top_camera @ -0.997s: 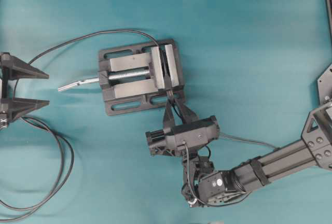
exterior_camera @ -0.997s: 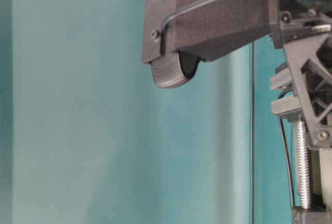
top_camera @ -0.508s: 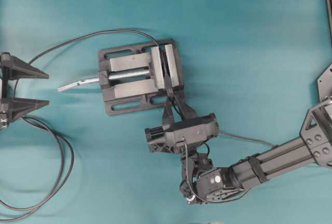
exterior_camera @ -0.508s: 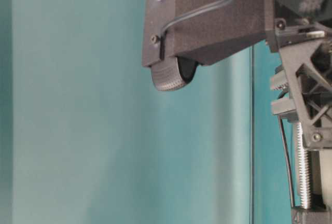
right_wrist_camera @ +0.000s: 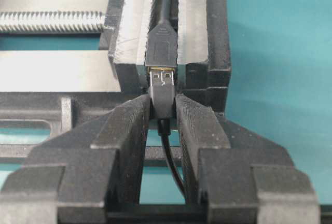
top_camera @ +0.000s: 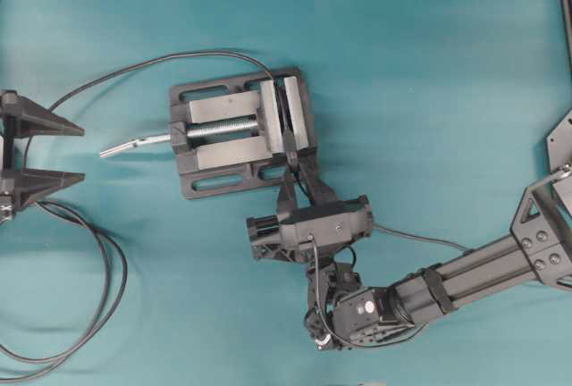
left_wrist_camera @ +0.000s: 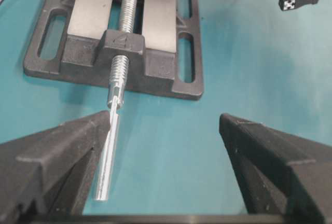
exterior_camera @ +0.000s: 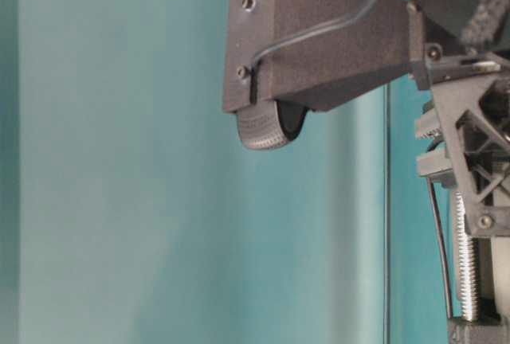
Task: Insert the USB cable into the fixed female connector.
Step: 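Push the USB plug forward into the blue port with the right gripper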
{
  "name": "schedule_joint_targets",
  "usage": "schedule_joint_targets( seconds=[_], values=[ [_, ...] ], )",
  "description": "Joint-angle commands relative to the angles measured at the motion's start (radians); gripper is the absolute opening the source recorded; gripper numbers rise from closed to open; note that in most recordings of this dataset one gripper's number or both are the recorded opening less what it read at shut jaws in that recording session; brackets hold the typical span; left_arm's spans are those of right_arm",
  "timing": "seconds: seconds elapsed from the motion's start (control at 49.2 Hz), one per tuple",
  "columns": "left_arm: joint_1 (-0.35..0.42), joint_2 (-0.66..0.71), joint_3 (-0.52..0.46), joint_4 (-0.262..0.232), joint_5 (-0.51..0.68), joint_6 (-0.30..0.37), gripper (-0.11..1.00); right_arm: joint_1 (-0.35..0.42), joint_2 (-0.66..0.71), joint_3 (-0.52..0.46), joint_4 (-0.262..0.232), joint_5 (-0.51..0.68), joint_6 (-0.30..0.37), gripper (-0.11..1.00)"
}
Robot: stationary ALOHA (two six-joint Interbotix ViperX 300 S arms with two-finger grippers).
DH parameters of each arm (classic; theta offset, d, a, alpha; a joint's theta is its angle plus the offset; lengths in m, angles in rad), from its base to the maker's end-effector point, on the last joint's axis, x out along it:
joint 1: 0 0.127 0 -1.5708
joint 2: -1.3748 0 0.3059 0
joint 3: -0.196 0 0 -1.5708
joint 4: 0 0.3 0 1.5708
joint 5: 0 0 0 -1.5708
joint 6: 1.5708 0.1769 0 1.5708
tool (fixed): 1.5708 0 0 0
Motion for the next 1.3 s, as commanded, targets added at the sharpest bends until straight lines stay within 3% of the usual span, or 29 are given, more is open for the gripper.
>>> schedule_joint_targets(
  seconds=[0.0, 1.281],
  values=[
    [0.002, 0.006, -0.011, -0.003, -0.009, -0.011, 1.0, -0.023, -0.018, -0.017, -0.003, -0.005, 0.0, 0.21],
    [0.002, 0.005, -0.011, -0.003, -0.009, -0.011, 1.0, -0.101, -0.017, -0.048, -0.008, -0.006, -0.023, 0.21]
  ],
)
